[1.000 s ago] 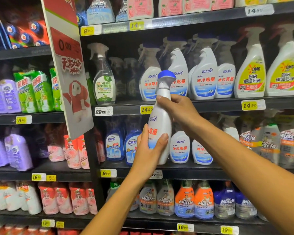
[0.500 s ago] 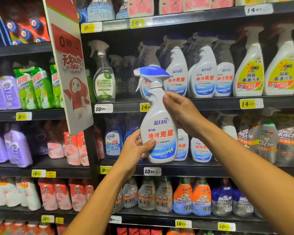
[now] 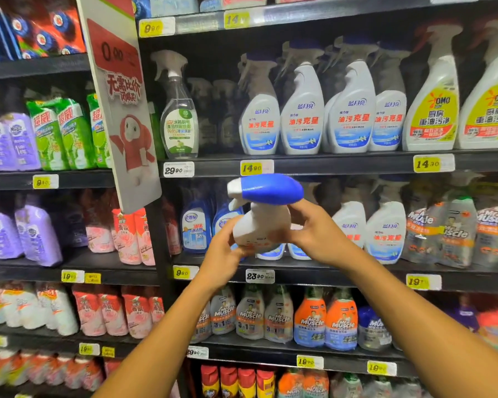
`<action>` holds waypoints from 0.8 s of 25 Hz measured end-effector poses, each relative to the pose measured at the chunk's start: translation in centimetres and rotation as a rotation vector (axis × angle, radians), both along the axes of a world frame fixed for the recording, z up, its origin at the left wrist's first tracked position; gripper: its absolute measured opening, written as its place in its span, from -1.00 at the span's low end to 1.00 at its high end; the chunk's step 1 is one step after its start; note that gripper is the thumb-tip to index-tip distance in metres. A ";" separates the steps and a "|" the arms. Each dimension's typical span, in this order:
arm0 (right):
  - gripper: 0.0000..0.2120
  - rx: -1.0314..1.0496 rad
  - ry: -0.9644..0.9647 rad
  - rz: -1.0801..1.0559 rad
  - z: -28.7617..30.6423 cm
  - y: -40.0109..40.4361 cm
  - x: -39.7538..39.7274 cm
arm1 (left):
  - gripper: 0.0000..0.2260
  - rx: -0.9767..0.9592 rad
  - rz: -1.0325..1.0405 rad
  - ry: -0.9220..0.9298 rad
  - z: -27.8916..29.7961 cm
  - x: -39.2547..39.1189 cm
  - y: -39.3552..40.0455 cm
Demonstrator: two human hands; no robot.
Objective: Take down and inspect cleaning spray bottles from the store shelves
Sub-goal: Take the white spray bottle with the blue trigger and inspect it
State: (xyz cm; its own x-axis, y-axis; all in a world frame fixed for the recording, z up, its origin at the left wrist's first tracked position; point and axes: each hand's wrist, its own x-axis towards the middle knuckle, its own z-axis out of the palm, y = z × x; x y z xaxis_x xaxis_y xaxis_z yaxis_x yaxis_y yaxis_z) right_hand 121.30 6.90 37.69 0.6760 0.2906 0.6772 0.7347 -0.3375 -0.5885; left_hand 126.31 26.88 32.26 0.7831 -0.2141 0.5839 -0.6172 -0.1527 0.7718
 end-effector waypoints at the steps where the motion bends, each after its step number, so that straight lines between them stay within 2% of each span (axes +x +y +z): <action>1: -0.49 -0.008 -0.023 -0.011 -0.7 0.1 0.1 | -0.43 0.018 0.024 -0.003 -0.4 0.3 0.1; 5: -0.52 -0.054 -0.081 -0.083 -2.5 0.5 0.3 | -0.64 0.108 0.157 -0.054 -1.4 1.5 0.3; 9: -0.52 -0.034 -0.113 -0.079 -2.8 0.6 0.3 | -0.64 0.124 0.190 -0.109 -1.7 1.8 0.4; 14: -0.49 0.113 -0.021 -0.025 -1.6 0.2 0.4 | -0.43 0.045 -0.011 0.010 -0.9 0.3 0.9; 20: -0.63 0.361 0.157 0.049 0.6 -0.2 1.2 | -0.59 -0.101 -0.197 0.190 0.4 -1.9 0.7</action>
